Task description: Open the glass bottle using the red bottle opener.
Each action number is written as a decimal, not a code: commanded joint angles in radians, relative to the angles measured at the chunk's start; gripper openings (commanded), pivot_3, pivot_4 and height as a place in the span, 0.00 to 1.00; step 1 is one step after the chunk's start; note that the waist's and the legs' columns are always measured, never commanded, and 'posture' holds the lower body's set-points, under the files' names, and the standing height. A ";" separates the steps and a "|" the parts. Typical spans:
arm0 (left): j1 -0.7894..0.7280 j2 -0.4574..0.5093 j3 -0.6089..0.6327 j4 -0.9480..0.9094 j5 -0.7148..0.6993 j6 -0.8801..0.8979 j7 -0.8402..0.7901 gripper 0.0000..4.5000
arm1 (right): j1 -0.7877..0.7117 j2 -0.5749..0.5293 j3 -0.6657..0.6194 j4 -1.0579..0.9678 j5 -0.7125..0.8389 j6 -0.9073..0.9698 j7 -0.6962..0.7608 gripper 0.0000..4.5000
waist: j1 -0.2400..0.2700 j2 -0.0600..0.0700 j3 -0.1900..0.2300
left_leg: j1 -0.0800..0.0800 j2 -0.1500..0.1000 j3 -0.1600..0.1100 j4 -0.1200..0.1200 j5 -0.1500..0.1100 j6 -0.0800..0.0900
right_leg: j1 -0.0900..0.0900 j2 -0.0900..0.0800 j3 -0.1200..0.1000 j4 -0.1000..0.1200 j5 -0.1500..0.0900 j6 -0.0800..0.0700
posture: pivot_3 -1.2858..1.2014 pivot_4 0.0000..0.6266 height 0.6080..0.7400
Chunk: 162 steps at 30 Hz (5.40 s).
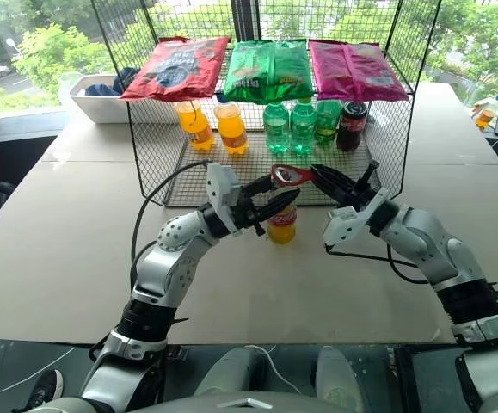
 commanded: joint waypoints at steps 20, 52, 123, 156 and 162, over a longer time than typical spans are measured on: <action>0.014 0.005 -0.039 0.034 0.019 0.034 0.003 0.36 | -0.086 -0.119 -0.081 -0.060 -0.160 0.010 -0.081 0.00 | 0.015 0.000 0.001 | 0.000 0.001 0.000 -0.001 0.000 0.000 | 0.000 0.001 0.000 -0.002 0.000 0.000 | 0.52 0.24 1.00; 0.018 0.016 -0.035 0.032 0.018 0.027 0.004 0.36 | 0.098 -0.035 -0.143 -0.118 -0.035 0.099 -0.097 0.00 | 0.015 0.000 0.001 | -0.001 0.001 0.001 -0.002 0.000 0.000 | -0.001 0.001 0.001 -0.003 0.000 0.000 | 0.52 0.24 1.00; 0.066 0.178 0.063 -0.058 -0.036 0.047 -0.085 1.00 | 0.403 0.297 -0.292 -0.464 0.562 0.698 0.071 0.00 | 0.013 0.004 0.011 | -0.009 0.003 -0.001 -0.004 0.000 0.000 | -0.007 0.001 -0.001 -0.007 0.000 0.000 | 0.52 0.24 1.00; 0.313 0.445 0.351 -0.028 -0.063 0.154 -0.059 1.00 | 0.863 0.128 -0.389 -0.789 1.062 1.260 0.277 0.99 | 0.015 0.006 0.012 | -0.015 0.003 -0.005 -0.006 0.000 0.000 | -0.012 0.000 -0.006 -0.010 0.000 0.000 | 0.52 0.24 1.00; 0.425 0.519 0.397 0.006 -0.043 0.090 -0.127 1.00 | 1.043 0.109 -0.539 -0.652 1.042 0.990 0.519 0.99 | 0.011 0.006 0.012 | -0.014 0.004 -0.002 -0.008 -0.001 0.001 | -0.012 -0.001 -0.003 -0.011 0.001 0.000 | 0.52 0.24 1.00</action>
